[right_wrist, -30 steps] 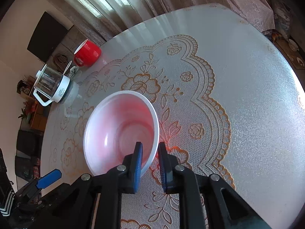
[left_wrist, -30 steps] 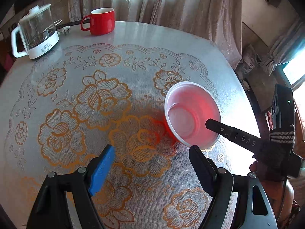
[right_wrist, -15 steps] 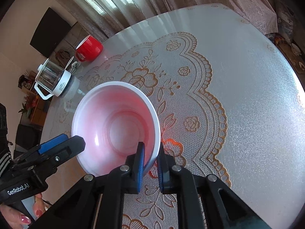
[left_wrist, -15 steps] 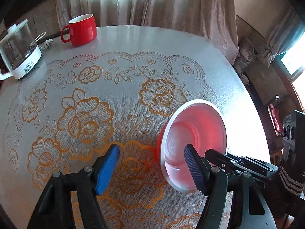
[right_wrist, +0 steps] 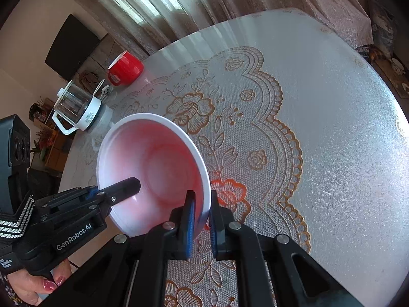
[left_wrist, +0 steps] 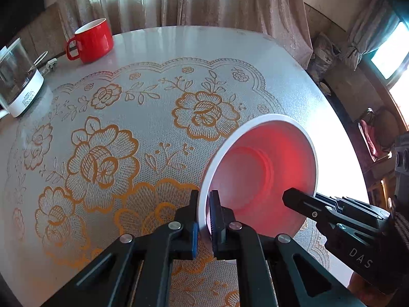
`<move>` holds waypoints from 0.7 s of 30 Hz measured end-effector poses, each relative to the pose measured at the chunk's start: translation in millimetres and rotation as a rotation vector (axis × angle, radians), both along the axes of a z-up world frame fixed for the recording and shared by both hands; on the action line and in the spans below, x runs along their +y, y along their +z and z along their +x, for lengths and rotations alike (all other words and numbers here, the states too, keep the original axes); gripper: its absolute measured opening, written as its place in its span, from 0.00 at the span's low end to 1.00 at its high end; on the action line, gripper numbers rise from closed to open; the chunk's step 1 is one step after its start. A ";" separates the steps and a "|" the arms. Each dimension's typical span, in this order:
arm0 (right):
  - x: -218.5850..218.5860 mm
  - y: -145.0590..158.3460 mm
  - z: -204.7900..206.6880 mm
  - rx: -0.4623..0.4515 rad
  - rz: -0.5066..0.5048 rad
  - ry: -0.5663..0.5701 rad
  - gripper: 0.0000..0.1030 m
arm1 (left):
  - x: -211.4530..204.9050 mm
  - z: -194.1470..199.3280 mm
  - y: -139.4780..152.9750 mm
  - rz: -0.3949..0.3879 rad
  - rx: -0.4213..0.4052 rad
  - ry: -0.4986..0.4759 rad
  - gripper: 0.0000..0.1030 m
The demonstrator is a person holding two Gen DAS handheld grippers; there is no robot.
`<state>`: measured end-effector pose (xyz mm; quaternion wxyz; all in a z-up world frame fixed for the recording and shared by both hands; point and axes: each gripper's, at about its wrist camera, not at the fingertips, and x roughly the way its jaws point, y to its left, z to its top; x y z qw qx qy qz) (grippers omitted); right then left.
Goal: Organize plates and bowls
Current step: 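Close both grippers on the red bowl's rim and lift it, then carry the red bowl with both grippers over the steel basin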
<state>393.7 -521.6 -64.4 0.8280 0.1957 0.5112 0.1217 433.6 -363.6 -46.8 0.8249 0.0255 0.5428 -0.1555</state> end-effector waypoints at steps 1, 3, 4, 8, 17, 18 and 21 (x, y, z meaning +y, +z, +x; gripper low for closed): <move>-0.6 2.8 -3.1 -0.008 0.000 0.004 0.09 | 1.2 -2.8 2.3 -0.006 0.002 -0.004 0.07; 0.3 8.3 -7.3 -0.014 -0.007 0.009 0.08 | 2.7 -10.3 7.6 -0.009 0.003 -0.011 0.07; 1.0 11.4 -10.1 -0.019 -0.008 0.011 0.08 | 3.4 -14.3 10.1 -0.012 -0.001 -0.014 0.07; 5.5 22.5 -23.5 -0.030 -0.025 0.025 0.08 | 7.3 -31.7 19.9 -0.031 -0.002 -0.019 0.07; 16.5 47.7 -65.0 -0.052 -0.031 0.048 0.08 | 20.7 -86.3 41.0 -0.086 0.003 -0.019 0.08; 17.2 49.8 -71.1 -0.054 -0.033 0.051 0.08 | 22.7 -93.1 43.2 -0.095 0.002 -0.023 0.08; 18.1 55.0 -92.7 -0.059 -0.027 0.058 0.08 | 27.1 -115.2 48.6 -0.109 0.000 -0.035 0.08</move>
